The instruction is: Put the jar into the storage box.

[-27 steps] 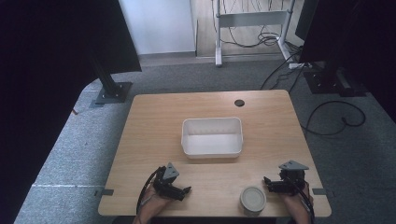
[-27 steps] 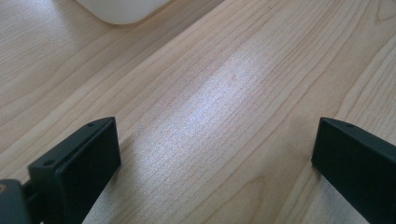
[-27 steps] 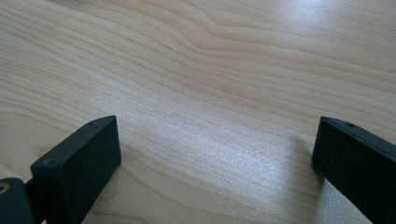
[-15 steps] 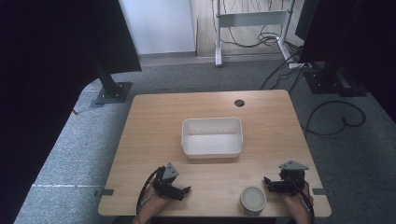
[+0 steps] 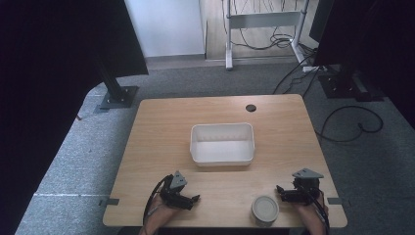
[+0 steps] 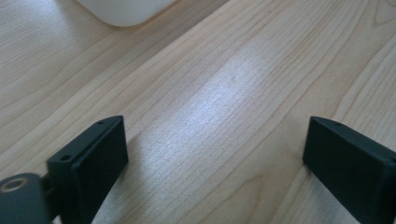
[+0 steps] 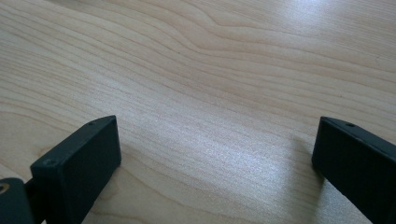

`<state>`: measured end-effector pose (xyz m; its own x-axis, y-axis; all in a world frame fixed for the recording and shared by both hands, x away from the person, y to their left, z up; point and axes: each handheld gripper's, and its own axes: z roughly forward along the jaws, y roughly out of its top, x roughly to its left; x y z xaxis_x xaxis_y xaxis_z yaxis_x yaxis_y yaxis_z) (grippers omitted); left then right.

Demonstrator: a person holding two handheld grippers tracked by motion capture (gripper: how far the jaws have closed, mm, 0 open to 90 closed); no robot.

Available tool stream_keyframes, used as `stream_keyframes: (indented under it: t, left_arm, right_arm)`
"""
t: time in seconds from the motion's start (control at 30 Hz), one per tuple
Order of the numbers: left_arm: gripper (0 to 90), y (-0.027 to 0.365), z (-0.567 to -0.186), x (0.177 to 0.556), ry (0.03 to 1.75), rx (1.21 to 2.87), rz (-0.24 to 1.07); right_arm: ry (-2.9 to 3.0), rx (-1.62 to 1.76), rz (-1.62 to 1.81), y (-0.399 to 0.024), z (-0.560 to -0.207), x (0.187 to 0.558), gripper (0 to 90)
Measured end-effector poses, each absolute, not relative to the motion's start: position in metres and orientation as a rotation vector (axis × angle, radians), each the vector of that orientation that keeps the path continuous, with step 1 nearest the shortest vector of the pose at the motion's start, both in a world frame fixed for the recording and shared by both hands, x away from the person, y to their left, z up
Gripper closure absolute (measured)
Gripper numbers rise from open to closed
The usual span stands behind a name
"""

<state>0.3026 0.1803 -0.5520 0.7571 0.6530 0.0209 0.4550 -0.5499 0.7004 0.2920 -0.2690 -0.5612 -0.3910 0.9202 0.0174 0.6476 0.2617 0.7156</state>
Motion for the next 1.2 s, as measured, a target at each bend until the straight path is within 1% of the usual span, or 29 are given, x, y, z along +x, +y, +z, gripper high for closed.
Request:
stream_keyframes:
  t: [0.37,1.2]
  left_arm:
    - [7.1,0.174,-0.549,0.300,0.821,2.257,0.367]
    - [7.1,0.156,-0.533,0.290,0.691,2.246,0.321]
  right_arm:
    - [2.135,1.423,0.914,-0.269,-0.561,0.292,0.8]
    - [2.134,1.423,0.914,-0.269,-0.561,0.292,0.8]
